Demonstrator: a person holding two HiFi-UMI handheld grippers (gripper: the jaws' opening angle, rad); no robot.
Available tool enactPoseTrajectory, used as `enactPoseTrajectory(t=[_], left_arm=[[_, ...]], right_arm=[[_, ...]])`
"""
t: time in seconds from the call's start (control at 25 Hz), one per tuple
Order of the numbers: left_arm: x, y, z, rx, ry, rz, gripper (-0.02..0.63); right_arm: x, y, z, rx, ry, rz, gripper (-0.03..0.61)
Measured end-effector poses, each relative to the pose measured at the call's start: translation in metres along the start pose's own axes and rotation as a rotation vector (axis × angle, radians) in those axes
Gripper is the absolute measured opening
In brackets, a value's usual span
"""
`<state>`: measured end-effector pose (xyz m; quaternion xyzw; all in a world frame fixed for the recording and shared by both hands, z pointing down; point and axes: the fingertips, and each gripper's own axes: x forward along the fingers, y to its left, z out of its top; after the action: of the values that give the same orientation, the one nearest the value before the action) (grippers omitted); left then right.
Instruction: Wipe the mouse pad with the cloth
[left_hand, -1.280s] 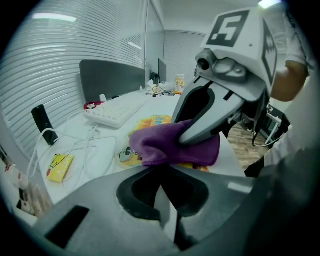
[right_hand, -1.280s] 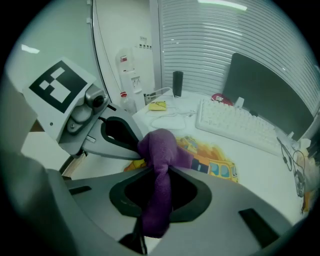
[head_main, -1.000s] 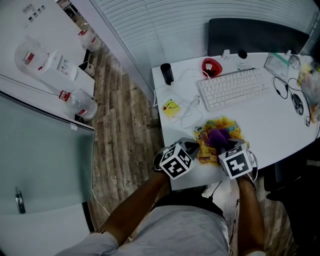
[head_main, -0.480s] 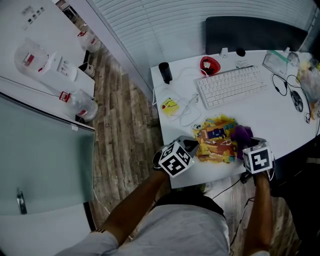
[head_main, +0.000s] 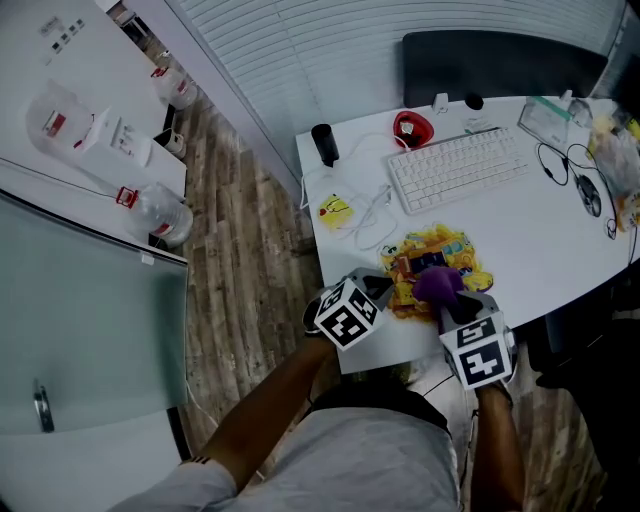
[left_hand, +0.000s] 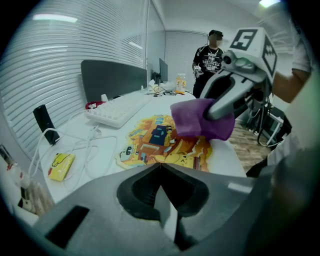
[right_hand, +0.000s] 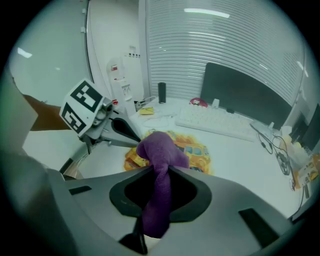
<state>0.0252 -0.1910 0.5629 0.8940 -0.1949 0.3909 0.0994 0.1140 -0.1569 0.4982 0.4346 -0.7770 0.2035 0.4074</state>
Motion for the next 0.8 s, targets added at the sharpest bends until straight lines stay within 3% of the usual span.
enactPoseTrajectory(t=[0.32,0.8], left_arm=[[0.001,0.0,0.0,-0.004,0.0,-0.001,0.015],[0.0,0.0,0.0,0.0,0.004,-0.005,0.015]], right_arm=[[0.032,0.053,-0.007,-0.134,0.083,0.08,0.066],[0.021,-0.016,-0.036,-0.053,0.128,-0.035,0.066]])
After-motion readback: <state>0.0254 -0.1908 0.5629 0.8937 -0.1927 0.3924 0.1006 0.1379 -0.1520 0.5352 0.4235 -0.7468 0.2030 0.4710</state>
